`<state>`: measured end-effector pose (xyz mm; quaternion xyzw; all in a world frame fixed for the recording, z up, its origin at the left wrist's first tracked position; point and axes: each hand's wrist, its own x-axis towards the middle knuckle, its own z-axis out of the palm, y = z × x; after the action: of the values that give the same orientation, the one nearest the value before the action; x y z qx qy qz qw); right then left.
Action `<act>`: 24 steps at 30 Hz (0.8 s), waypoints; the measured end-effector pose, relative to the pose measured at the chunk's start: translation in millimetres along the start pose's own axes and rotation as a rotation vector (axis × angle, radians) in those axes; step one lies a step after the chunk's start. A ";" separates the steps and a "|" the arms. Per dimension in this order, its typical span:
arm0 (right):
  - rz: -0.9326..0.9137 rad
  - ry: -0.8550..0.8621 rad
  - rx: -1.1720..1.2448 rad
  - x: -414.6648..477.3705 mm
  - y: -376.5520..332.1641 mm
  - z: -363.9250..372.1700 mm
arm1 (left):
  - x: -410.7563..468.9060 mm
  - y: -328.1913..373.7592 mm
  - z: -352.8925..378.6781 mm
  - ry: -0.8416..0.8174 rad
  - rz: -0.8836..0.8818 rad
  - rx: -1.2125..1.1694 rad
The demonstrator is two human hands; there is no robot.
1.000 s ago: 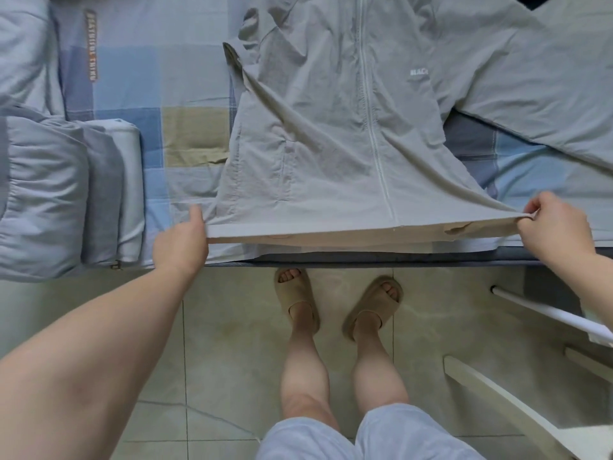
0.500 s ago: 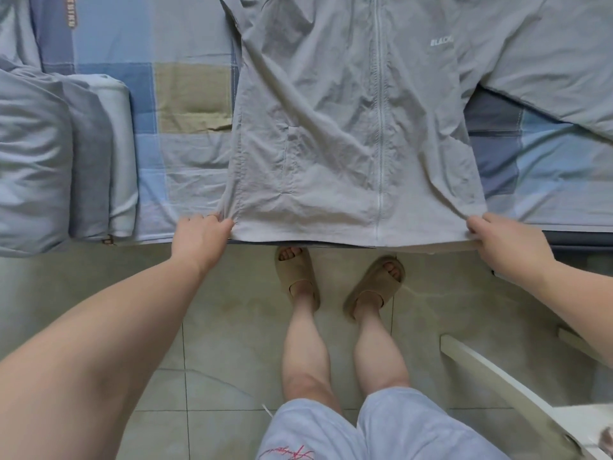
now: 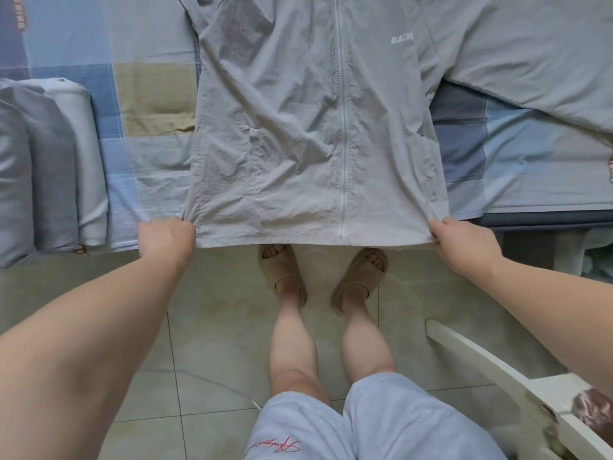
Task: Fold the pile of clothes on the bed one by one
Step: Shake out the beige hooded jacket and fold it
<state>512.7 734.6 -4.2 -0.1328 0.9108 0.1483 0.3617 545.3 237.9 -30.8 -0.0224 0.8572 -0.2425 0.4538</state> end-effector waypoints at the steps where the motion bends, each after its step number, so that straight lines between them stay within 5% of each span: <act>1: -0.002 0.001 0.000 -1.1 0.6 0.8 | -0.2 0.2 0.1 -0.019 -0.005 -0.004; 9: -0.167 0.128 -0.017 -7.3 15.4 17.0 | -10.3 50.6 -17.9 -0.157 0.088 -0.229; 16: 0.058 -0.387 0.135 -0.3 8.9 4.6 | -11.0 105.8 -67.7 -0.224 0.272 -0.629; 24: -0.050 -0.272 0.518 21.0 -35.2 -75.8 | 2.2 69.5 -123.1 -0.131 0.134 -1.050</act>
<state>463.2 671.6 27.7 -0.0374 0.8580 -0.0817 0.5058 459.5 347.2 -4.9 -0.2067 0.8327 0.2506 0.4485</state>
